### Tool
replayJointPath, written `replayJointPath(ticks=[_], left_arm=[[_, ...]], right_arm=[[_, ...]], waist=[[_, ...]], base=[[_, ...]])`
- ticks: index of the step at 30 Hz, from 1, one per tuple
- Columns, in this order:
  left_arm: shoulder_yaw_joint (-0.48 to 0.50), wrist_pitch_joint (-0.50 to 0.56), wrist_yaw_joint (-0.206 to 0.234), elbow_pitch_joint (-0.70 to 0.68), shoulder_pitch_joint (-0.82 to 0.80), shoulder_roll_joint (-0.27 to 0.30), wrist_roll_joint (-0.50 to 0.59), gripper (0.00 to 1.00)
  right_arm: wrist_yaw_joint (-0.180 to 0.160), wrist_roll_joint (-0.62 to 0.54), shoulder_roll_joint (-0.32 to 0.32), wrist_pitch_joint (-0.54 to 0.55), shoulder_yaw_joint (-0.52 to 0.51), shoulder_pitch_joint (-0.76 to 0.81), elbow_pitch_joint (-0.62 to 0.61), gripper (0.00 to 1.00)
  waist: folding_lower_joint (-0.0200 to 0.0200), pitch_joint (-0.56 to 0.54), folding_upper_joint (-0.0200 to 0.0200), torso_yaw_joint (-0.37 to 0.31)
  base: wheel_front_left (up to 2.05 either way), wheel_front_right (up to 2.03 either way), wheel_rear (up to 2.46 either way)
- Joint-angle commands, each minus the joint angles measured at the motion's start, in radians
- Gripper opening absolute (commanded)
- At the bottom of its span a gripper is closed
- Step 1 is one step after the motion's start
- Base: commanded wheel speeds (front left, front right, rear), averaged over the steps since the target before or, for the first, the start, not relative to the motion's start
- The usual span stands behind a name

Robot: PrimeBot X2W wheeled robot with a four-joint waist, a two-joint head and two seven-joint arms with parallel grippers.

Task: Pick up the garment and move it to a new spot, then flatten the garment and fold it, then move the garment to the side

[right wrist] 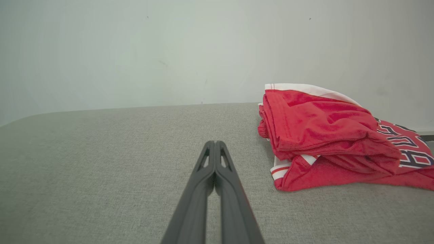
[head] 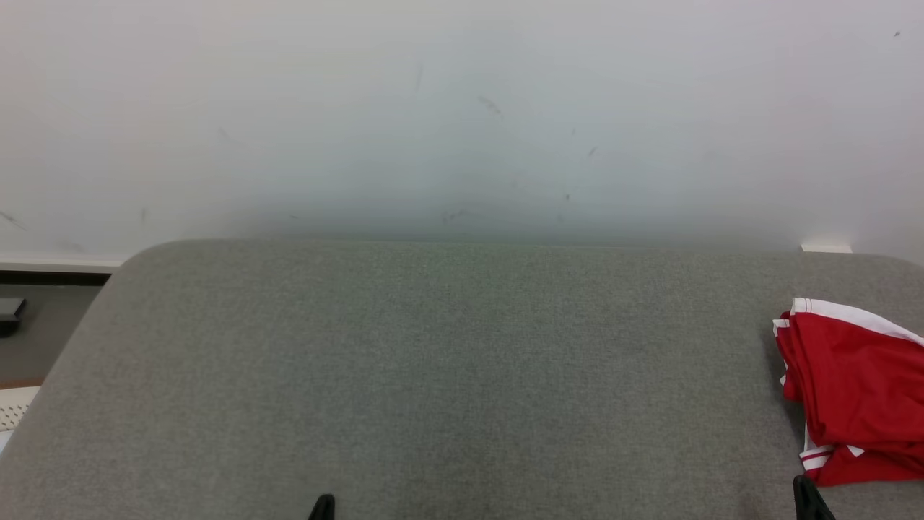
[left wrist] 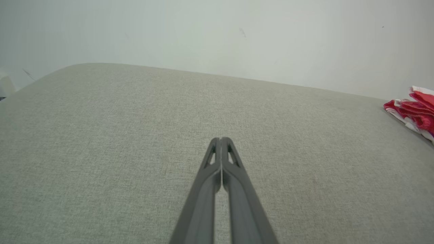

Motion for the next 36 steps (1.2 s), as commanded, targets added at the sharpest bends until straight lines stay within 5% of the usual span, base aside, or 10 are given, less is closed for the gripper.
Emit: replayJointPath(ticks=[1, 36], left_arm=[[0.011, 0.007, -0.004, -0.018, -0.022, 0.005, -0.049, 0.00], [0.110, 0.134, -0.086, -0.005, -0.115, 0.028, -0.665, 0.00]], right_arm=[[0.000, 0.041, -0.003, 0.007, -0.008, -0.032, -0.012, 0.00], [-0.001, 0.606, 0.001, 0.146, -0.033, -0.127, 0.005, 0.00]], waist=[[0.0001, 0.001, -0.0001, -0.001], [0.0001, 0.023, -0.0001, -0.010]], base=[[0.00, 0.00, 0.00], [0.00, 0.00, 0.00]])
